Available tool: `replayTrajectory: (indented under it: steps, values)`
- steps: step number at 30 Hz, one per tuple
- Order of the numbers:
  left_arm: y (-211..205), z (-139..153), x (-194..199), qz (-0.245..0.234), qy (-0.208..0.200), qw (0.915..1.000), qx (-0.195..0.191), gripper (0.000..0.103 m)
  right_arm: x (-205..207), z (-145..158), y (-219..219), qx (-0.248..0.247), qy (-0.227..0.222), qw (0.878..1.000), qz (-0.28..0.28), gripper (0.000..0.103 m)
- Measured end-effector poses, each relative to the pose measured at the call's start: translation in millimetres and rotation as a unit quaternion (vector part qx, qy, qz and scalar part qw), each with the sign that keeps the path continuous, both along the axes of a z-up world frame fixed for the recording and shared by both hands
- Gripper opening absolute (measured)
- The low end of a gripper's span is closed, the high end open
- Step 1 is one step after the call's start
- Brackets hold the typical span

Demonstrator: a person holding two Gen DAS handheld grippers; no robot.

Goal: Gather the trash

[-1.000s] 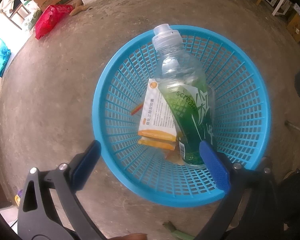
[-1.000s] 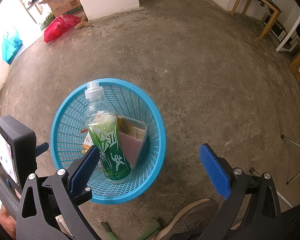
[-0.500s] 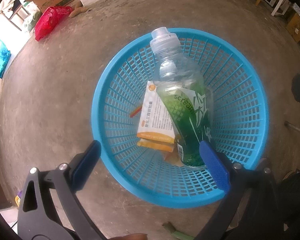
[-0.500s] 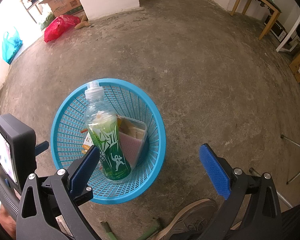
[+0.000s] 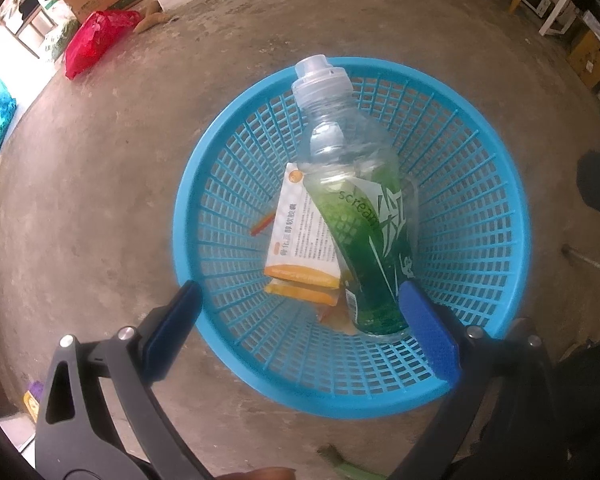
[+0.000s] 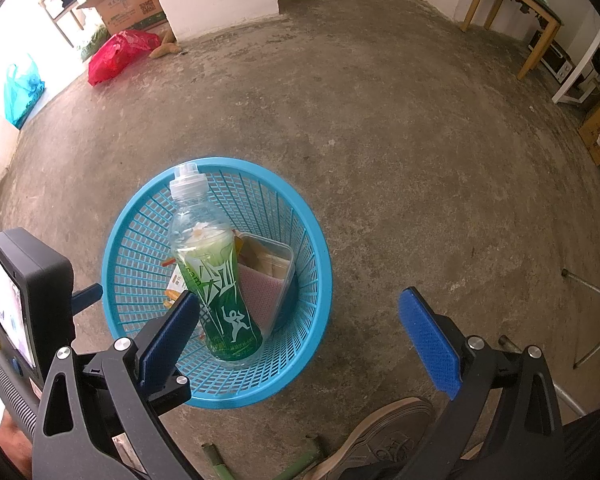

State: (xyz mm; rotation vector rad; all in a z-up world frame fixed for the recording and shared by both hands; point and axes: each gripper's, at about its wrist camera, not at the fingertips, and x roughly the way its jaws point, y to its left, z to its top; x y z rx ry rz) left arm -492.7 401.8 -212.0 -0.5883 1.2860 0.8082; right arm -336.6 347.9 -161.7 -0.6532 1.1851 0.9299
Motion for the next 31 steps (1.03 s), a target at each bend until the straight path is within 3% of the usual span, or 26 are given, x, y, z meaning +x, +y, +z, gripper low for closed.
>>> replayTrajectory:
  steps: [6,13,21,31]
  values:
    - [-0.9,-1.9,1.1,-0.004,0.014,0.9998,0.016,0.095,0.0,-0.2,-0.2,-0.001,0.000,1.000,0.001,0.097]
    - [-1.2,-4.7,-1.8,0.004,-0.001,0.9999,0.011,0.095,0.5,-0.3,0.1,-0.001,0.000,1.000,0.000,0.097]
    - [-8.3,0.4,1.9,-0.005,-0.009,0.9992,0.038,0.095,2.0,-1.4,-1.1,-0.003,-0.001,1.000,0.000,0.097]
    - [-5.5,-5.9,1.8,-0.003,0.001,0.9998,0.022,0.095,1.9,-1.1,-0.4,-0.003,0.000,1.000,0.001,0.097]
